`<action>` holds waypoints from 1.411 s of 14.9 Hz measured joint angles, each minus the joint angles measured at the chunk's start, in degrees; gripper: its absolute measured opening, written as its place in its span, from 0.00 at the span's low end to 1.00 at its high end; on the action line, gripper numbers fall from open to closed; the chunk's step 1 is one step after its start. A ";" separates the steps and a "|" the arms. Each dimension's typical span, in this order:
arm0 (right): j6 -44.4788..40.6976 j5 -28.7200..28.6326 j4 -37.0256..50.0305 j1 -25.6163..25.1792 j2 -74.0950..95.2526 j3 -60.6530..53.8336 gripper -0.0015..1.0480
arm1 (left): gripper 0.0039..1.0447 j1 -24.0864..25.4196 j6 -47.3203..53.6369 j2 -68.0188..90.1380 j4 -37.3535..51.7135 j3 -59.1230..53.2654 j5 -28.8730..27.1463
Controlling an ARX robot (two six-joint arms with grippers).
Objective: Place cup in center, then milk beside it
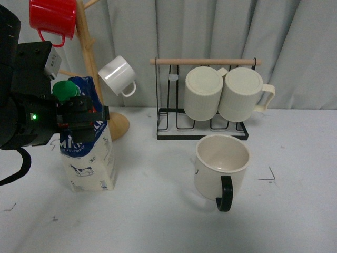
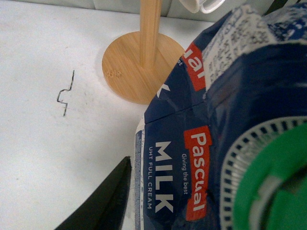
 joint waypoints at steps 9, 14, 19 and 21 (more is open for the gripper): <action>0.02 0.00 0.00 0.00 0.00 0.00 0.94 | 0.03 -7.61 0.26 -6.64 -5.20 2.23 -2.54; 0.02 0.00 0.00 0.00 0.00 0.00 0.94 | 0.03 -15.10 1.44 -5.66 -2.97 7.74 -5.95; 0.00 0.02 0.02 0.00 0.00 0.00 0.94 | 0.03 -18.29 1.57 1.18 -2.19 8.48 -8.90; 0.02 0.00 0.00 0.00 0.00 0.00 0.94 | 0.03 -20.48 1.55 1.86 -0.11 8.48 -9.51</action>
